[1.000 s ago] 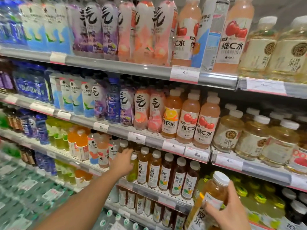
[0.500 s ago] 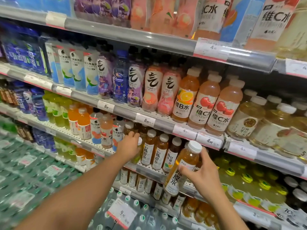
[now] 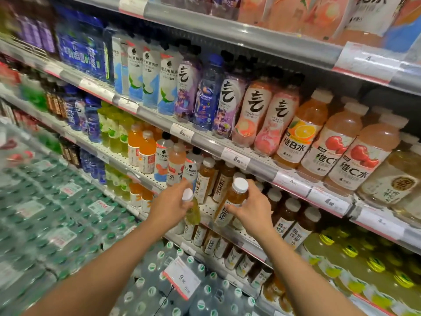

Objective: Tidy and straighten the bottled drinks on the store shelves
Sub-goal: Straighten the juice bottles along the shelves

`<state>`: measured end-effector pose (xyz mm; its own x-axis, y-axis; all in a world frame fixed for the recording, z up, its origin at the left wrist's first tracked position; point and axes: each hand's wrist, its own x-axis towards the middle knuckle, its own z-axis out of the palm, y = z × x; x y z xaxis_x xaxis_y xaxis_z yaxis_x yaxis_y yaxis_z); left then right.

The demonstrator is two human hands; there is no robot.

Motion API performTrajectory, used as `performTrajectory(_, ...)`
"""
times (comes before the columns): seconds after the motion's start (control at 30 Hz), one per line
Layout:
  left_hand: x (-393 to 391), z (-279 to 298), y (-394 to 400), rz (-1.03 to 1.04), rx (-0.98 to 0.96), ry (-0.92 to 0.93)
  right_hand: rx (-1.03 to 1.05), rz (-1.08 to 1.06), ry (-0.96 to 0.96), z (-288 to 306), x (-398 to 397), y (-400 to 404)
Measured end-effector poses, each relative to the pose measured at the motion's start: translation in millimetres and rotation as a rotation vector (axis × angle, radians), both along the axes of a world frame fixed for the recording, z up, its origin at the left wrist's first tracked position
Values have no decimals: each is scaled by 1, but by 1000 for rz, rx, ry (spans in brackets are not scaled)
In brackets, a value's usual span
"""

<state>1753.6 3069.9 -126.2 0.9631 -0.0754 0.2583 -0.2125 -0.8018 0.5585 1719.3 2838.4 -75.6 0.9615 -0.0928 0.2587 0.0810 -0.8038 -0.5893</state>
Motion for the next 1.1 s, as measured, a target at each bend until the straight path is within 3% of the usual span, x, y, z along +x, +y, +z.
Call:
performTrajectory(0.4, -45, -15, 60, 66, -32, 21, -286, 112, -43, -24, 65, 45)
performTrajectory(0.53, -52, -14, 66, 50, -8, 29, -526, 122, -96, -26, 75, 51)
performTrajectory(0.8, -52, -8, 66, 58, 26, -20, -772, 149, -26, -10, 93, 48)
performTrajectory(0.93, -50, -4, 60, 49, 35, -5, -820, 129, 31, 1, 101, 48)
performTrajectory(1.1, -46, 3, 49, 24, 28, -26, -738, 96, 161, 6, 108, 35)
